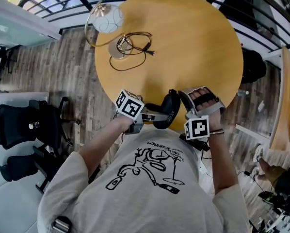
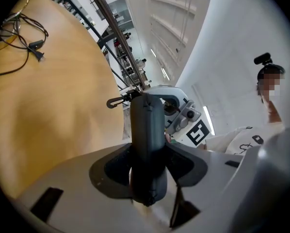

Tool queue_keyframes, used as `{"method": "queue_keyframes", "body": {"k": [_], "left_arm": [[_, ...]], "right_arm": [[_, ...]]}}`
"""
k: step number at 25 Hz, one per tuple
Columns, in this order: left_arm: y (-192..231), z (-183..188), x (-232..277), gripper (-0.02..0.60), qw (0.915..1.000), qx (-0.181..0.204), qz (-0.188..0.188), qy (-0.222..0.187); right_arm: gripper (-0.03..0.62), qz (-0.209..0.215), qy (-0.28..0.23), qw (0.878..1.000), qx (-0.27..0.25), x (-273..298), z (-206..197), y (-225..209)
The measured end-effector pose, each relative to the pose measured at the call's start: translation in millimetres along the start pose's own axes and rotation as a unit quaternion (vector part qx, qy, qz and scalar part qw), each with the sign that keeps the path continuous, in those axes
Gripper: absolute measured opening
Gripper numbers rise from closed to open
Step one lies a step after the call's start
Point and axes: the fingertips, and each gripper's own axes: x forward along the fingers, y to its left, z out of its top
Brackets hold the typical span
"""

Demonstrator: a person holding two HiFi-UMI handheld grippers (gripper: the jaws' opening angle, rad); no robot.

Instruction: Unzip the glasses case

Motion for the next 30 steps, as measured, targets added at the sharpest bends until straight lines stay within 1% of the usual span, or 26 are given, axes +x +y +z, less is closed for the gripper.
{"method": "queue_keyframes", "body": {"k": [1, 2, 3, 5, 7, 9, 10, 12, 14, 15, 16, 19, 21, 22, 25, 27, 28, 30], "left_arm": [[1.8, -1.1, 1.4, 0.209, 1.0000, -0.002, 0.000, 0.003], [3.8, -1.2, 2.2, 0.209, 1.0000, -0.004, 0.002, 0.002], [6.4, -0.2, 2.1, 0.209, 1.0000, -0.004, 0.006, -0.003], [16.0, 4.4, 0.1, 0.210, 0.9995, -0.004, 0.023, -0.021], [32.4, 10.8, -2.4, 0.210, 0.9977, 0.002, 0.051, -0.046], [53.3, 18.0, -3.0, 0.212, 0.9941, 0.007, 0.084, -0.068], [64.2, 21.3, -1.3, 0.212, 0.9922, 0.009, 0.099, -0.075], [85.9, 24.4, 7.1, 0.215, 0.9898, 0.007, 0.118, -0.079], [107.7, 27.1, 16.9, 0.215, 0.9878, 0.007, 0.135, -0.078], [118.1, 29.9, 21.4, 0.216, 0.9864, 0.007, 0.144, -0.079], [127.9, 32.7, 25.9, 0.217, 0.9852, 0.006, 0.150, -0.082], [154.3, 34.7, 38.7, 0.219, 0.9819, -0.003, 0.168, -0.088], [171.3, 33.5, 42.9, 0.221, 0.9781, 0.002, 0.192, -0.080], [178.3, 32.9, 44.2, 0.221, 0.9762, 0.006, 0.204, -0.075], [191.7, 29.1, 47.7, 0.222, 0.9724, 0.006, 0.226, -0.059], [198.4, 23.4, 49.4, 0.223, 0.9709, 0.003, 0.235, -0.047], [201.4, 20.8, 49.9, 0.224, 0.9708, -0.002, 0.236, -0.045], [205.2, 19.0, 49.8, 0.227, 0.9718, -0.016, 0.229, -0.056]], "right_arm": [[0.023, 0.002, 0.002, 1.000, -0.007, 2.0, 0.2, 0.9], [0.025, 0.003, 0.005, 1.000, 0.000, 4.0, -0.8, 1.4], [0.025, 0.006, 0.009, 1.000, 0.021, 5.8, -3.5, 1.9], [0.026, 0.013, 0.019, 0.995, 0.092, 7.5, -13.6, 2.2], [0.028, 0.011, 0.034, 0.985, 0.171, 5.8, -26.5, 2.3], [0.028, -0.003, 0.040, 0.967, 0.250, 0.5, -34.7, 1.3], [0.028, -0.011, 0.034, 0.956, 0.292, -3.9, -34.9, 0.1], [0.028, -0.023, 0.006, 0.928, 0.371, -13.7, -26.9, -2.6], [0.028, -0.029, -0.029, 0.903, 0.427, -21.9, -12.7, -5.7], [0.028, -0.034, -0.043, 0.895, 0.443, -25.1, -6.3, -7.4], [0.026, -0.043, -0.054, 0.889, 0.453, -28.1, -1.3, -8.8], [0.026, -0.066, -0.066, 0.874, 0.477, -34.6, 7.6, -5.9], [0.026, -0.066, -0.078, 0.859, 0.502, -37.0, 13.3, -0.8], [0.026, -0.062, -0.084, 0.853, 0.511, -38.1, 16.0, 2.0], [0.026, -0.052, -0.086, 0.848, 0.520, -41.4, 19.3, 11.2], [0.026, -0.049, -0.087, 0.842, 0.530, -42.7, 18.8, 16.0], [0.026, -0.048, -0.088, 0.839, 0.535, -42.7, 18.4, 17.6], [0.026, -0.048, -0.086, 0.838, 0.537, -42.1, 17.4, 19.4]]}}
